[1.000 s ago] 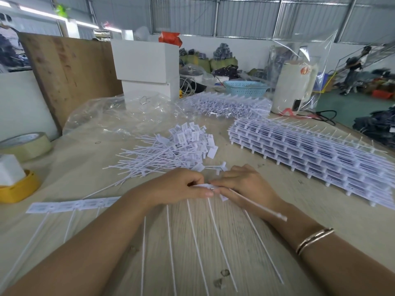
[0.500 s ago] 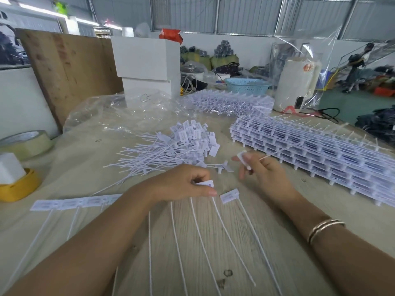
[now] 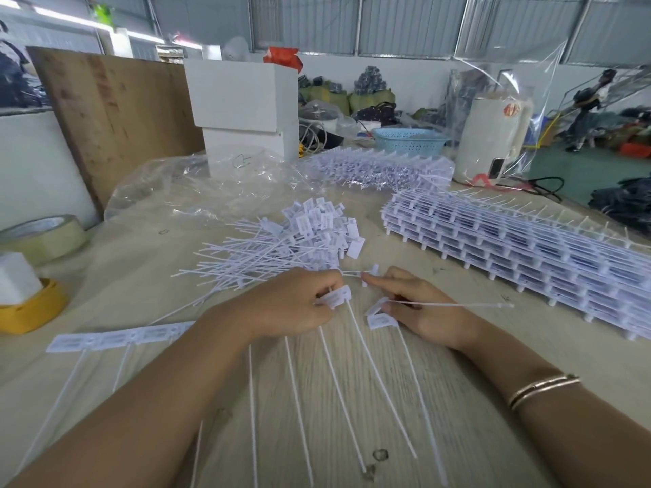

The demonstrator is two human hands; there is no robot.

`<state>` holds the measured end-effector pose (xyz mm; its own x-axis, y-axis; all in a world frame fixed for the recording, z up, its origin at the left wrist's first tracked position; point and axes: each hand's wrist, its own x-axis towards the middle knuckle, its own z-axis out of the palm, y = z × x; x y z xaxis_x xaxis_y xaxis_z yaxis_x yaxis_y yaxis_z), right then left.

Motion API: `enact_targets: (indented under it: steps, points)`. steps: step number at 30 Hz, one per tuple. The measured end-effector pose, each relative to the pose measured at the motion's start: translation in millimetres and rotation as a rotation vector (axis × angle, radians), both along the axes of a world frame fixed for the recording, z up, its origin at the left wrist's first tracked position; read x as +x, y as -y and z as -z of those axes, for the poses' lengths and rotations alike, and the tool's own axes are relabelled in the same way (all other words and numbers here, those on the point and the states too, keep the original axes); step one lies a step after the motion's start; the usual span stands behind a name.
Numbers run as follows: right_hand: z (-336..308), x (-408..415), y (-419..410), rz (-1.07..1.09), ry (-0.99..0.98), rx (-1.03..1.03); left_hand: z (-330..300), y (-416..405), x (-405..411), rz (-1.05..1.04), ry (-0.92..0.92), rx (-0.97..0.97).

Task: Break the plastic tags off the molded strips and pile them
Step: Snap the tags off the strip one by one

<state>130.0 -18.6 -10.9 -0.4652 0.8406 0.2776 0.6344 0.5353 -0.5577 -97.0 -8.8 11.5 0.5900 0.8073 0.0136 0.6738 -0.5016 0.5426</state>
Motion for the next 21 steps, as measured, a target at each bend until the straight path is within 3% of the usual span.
enact_targets:
  steps: [4,14,18,21]
  points:
    - [1,2,2,0.025,0.017,0.120,1,3,4,-0.033,-0.061,0.080]
    - [-4,6,7,0.041,0.112,0.332,0,7,10,-0.022,0.138,0.075]
    - [-7,3,13,-0.048,0.218,0.378,4,7,12,-0.011,0.181,0.049]
    - [-8,3,15,-0.049,0.161,0.399,8,5,12,-0.007,0.180,0.012]
